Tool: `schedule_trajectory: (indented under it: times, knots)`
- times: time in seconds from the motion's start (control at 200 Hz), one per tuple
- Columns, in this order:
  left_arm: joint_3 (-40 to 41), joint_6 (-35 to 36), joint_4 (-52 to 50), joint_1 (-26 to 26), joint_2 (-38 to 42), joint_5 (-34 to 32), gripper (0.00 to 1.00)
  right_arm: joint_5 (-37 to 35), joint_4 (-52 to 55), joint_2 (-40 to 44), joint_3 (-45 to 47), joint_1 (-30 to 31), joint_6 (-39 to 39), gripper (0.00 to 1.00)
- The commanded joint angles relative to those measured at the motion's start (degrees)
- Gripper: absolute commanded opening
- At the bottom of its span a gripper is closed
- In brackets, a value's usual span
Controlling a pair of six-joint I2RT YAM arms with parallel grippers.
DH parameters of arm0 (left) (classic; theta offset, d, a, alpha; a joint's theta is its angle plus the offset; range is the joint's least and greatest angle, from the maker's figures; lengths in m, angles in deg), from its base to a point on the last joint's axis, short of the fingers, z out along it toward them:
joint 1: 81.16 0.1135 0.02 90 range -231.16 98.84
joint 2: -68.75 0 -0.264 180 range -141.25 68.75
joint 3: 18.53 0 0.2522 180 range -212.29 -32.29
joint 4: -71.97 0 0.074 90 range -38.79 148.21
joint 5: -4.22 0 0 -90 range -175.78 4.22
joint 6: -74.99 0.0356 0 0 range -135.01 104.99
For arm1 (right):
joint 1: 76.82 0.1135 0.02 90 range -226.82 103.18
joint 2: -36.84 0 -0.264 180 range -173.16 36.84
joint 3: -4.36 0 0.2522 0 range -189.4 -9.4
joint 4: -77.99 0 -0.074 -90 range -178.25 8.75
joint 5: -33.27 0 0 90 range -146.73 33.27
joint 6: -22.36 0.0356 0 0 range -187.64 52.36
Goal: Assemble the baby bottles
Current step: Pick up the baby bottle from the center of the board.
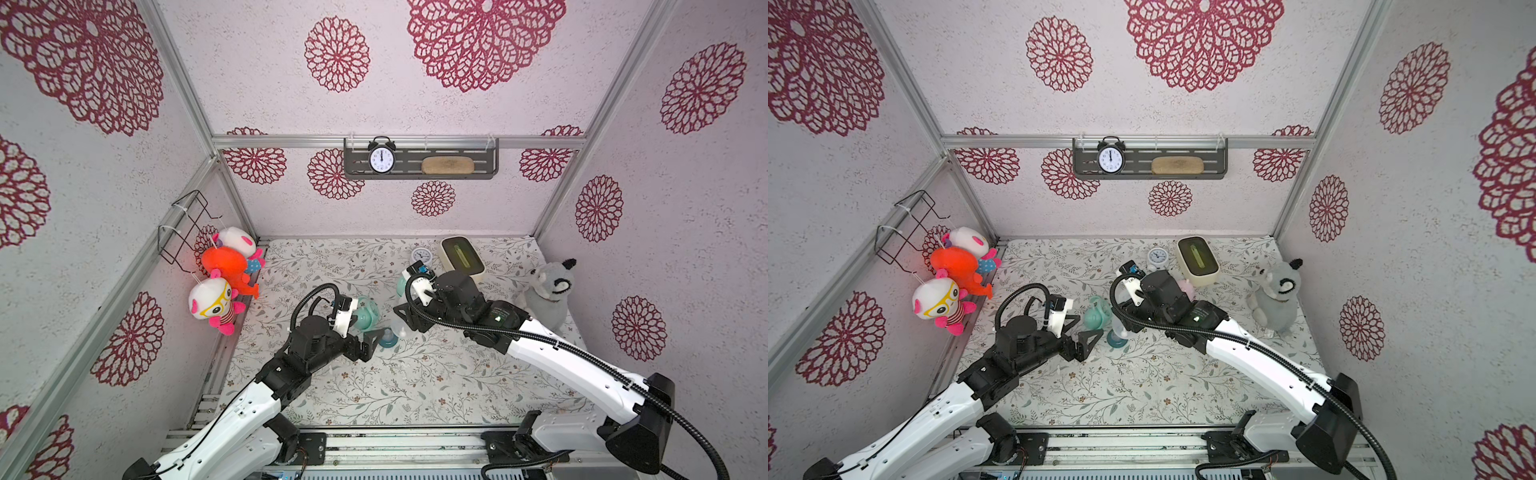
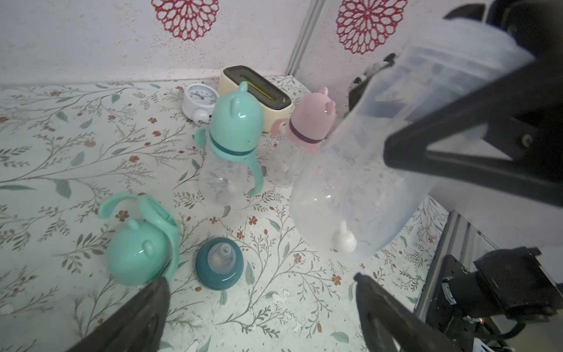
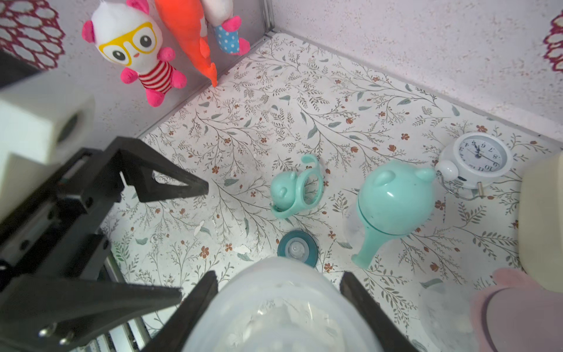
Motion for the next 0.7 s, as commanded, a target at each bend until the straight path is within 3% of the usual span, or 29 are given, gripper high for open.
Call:
schedule_trajectory:
  times: [0.0,0.235,0.696]
  knots:
    - [2.72,5.45,8.14,-1.25,2.05,6.11,0.98,3.78,1.31,2.39,-3.41,-0.34,1.76,0.44]
    - [6.55,7.53,13.98,-3.06,4.16,7.45,0.98,9.71,-0.32,1.09,-5.57,-0.34,3.96,0.44]
    - [6.70,10.27,21.69,-6.63,-0.85,3.40,0.98,17.93,-6.50,-3.89,-6.68,0.74,6.83,0.44]
